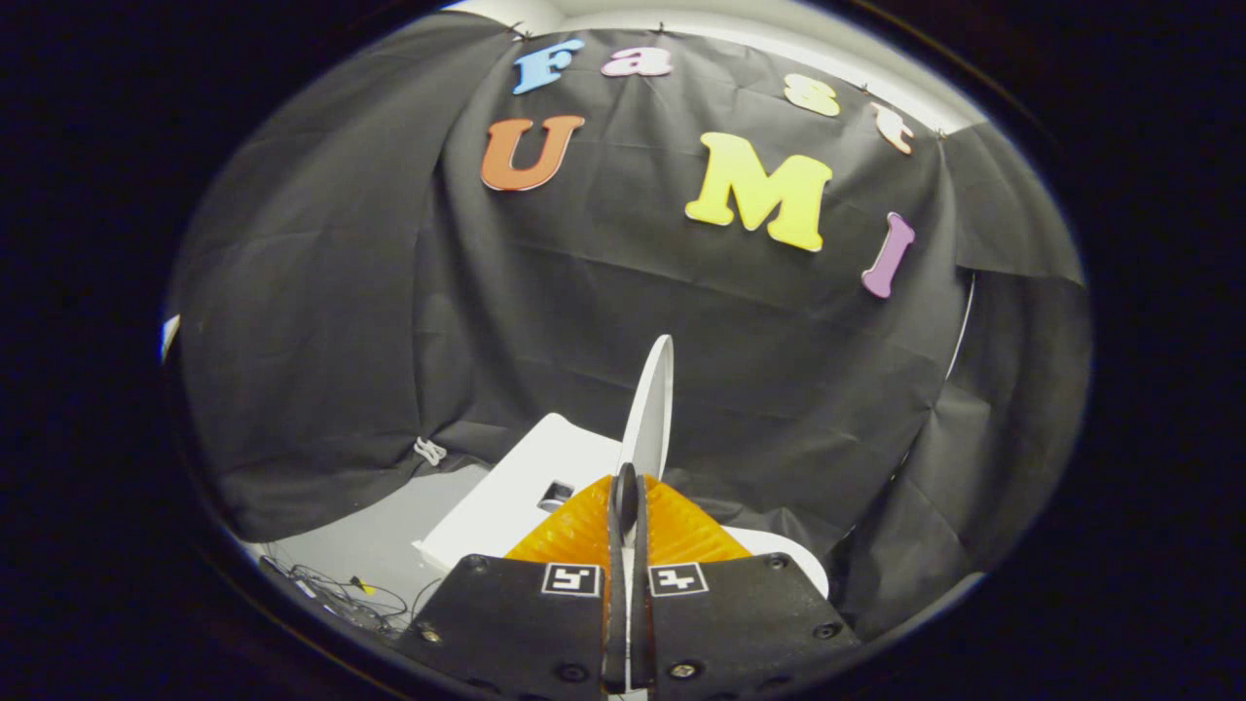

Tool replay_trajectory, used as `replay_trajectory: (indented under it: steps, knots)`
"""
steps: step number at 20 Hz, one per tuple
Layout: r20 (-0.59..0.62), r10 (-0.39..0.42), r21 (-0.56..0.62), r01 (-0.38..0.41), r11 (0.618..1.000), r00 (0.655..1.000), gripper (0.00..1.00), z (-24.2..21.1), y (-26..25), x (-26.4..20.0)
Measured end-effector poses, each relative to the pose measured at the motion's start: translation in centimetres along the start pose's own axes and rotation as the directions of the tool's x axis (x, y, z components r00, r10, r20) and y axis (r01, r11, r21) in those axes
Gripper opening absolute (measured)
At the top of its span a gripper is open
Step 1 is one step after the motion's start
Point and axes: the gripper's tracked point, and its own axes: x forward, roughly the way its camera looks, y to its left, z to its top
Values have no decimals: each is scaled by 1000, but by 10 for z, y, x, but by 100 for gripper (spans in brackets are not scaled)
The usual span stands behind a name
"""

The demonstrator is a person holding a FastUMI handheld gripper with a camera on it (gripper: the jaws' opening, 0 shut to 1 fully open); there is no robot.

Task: Open the toilet lid.

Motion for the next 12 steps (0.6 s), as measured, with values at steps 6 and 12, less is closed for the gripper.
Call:
replay_trajectory:
  steps: [6, 12]
  knots:
    - [25, 115, 16, -116, 993, 993, 15, 2, 16, 3]
    - [176, 82, 94, -99, 991, 981, 90, 20, -27, -26]
